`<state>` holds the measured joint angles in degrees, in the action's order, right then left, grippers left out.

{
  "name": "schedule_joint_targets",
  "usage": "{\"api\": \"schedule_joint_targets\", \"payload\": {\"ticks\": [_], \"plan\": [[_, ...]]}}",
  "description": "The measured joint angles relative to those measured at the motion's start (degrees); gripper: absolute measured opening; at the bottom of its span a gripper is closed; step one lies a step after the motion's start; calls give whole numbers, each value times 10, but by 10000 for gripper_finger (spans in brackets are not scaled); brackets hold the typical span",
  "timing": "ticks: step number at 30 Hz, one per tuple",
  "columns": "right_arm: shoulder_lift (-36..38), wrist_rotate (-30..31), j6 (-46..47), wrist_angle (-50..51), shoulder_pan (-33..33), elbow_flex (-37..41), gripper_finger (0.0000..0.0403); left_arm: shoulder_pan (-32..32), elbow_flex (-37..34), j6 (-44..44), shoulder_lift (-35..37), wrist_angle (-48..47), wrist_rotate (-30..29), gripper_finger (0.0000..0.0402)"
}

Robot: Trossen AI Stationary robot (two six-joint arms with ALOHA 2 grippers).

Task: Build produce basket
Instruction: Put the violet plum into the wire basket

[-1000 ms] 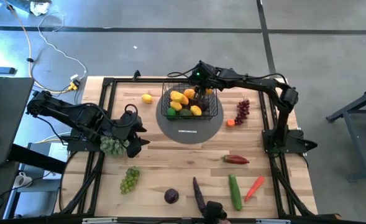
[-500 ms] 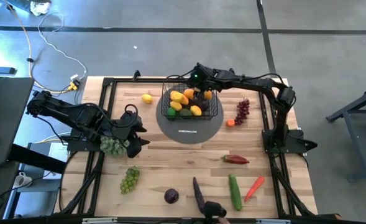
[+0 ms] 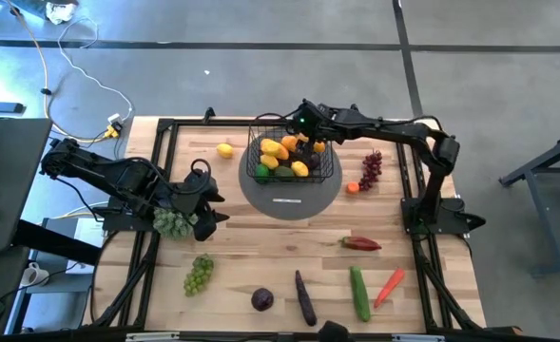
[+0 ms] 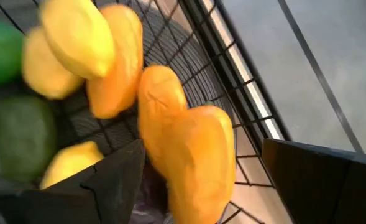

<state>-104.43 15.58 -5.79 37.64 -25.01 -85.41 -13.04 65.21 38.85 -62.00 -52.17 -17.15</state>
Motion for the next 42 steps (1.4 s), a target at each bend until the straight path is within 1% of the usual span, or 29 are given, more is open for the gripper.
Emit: {"api": "schedule_joint_targets", "payload": {"ticks": [3,8,11,13,19,21,23,25,29,33,38,42], "plan": [[21,14,30,9,15,0,310,0,0,0,0,0,9,264],[51,36,98,13,46,0,310,0,0,-13,0,0,49,264],[61,45,129,19,66,0,310,0,0,-15,0,0,80,266],[64,62,149,29,81,0,310,0,0,-15,0,-1,98,270],[65,110,225,92,129,0,310,0,0,-15,-11,-6,131,296],[65,119,255,119,149,0,310,0,0,-15,-20,-7,155,307],[65,121,288,141,168,0,310,0,0,6,-28,0,177,314],[65,121,328,157,186,0,310,0,0,27,-39,1,180,316],[65,120,387,178,223,0,310,-10,0,29,-62,8,178,315],[65,120,422,185,258,0,310,-26,0,-18,-85,28,187,315],[66,119,479,187,294,0,310,-48,0,-91,-109,51,184,315],[66,119,522,189,315,0,310,-65,0,-161,-131,98,185,315]]}}
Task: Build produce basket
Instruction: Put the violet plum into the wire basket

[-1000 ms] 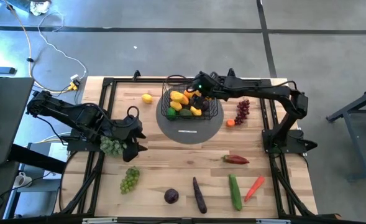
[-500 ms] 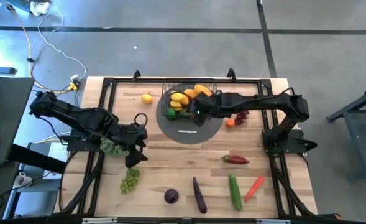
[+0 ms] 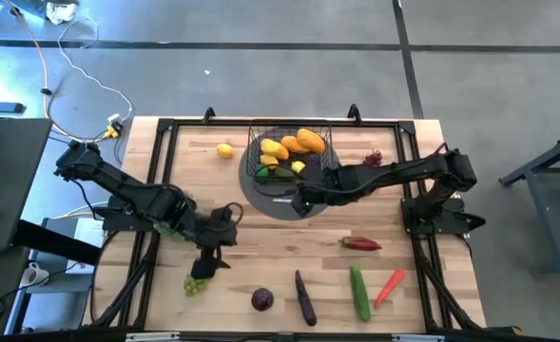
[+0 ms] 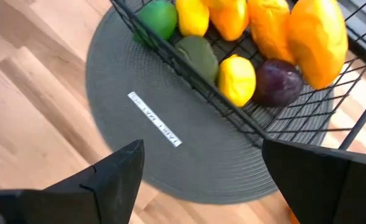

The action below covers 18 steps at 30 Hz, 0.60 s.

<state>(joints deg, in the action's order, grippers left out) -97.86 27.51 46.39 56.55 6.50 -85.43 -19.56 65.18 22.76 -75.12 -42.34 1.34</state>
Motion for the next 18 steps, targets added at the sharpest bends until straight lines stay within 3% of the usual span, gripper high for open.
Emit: {"api": "schedule_joint_targets", "payload": {"ticks": [18], "plan": [[0,0,78,15,30,-1,310,-39,0,-103,-131,155,-3,315]]}}
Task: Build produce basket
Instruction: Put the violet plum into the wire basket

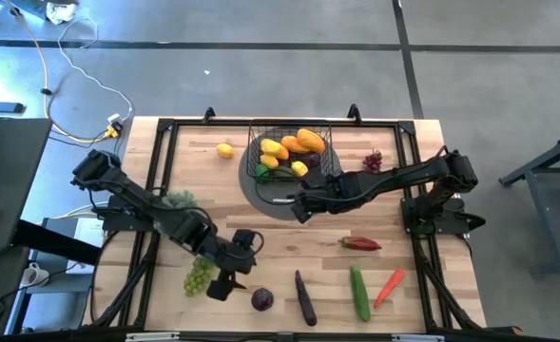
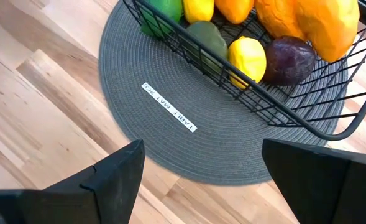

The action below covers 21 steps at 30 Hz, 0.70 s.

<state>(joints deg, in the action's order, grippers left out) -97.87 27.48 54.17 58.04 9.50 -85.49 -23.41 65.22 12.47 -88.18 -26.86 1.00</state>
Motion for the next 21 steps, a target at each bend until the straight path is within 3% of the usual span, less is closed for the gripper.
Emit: {"api": "schedule_joint_targets", "payload": {"ticks": [21], "plan": [[0,-5,46,16,3,0,310,-25,0,8,-127,138,3,315]]}}
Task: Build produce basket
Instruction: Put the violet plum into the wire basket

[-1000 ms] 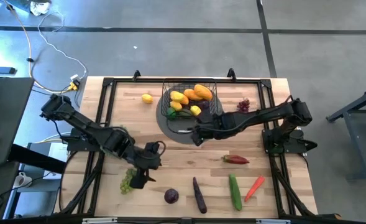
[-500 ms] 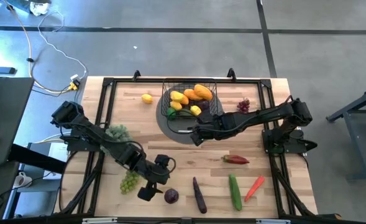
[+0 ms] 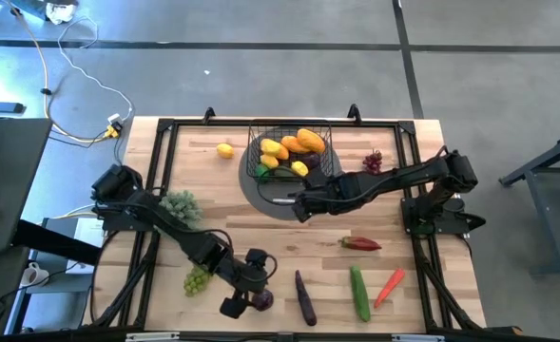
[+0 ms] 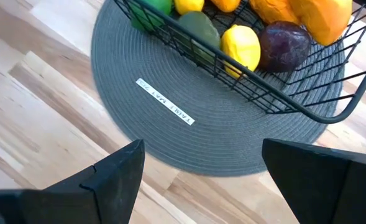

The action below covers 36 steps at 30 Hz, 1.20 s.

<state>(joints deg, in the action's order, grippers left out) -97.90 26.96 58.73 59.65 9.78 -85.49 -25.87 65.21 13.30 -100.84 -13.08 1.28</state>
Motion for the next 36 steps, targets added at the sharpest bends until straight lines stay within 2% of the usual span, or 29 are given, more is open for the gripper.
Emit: {"api": "schedule_joint_targets", "payload": {"ticks": [11,31,36], "plan": [[0,-4,28,12,0,0,310,-8,0,1,-39,47,-3,315],[0,-7,43,13,0,0,310,-4,0,15,-111,57,-3,314],[0,-7,42,14,0,0,310,-3,0,12,-111,53,-4,295]]}}
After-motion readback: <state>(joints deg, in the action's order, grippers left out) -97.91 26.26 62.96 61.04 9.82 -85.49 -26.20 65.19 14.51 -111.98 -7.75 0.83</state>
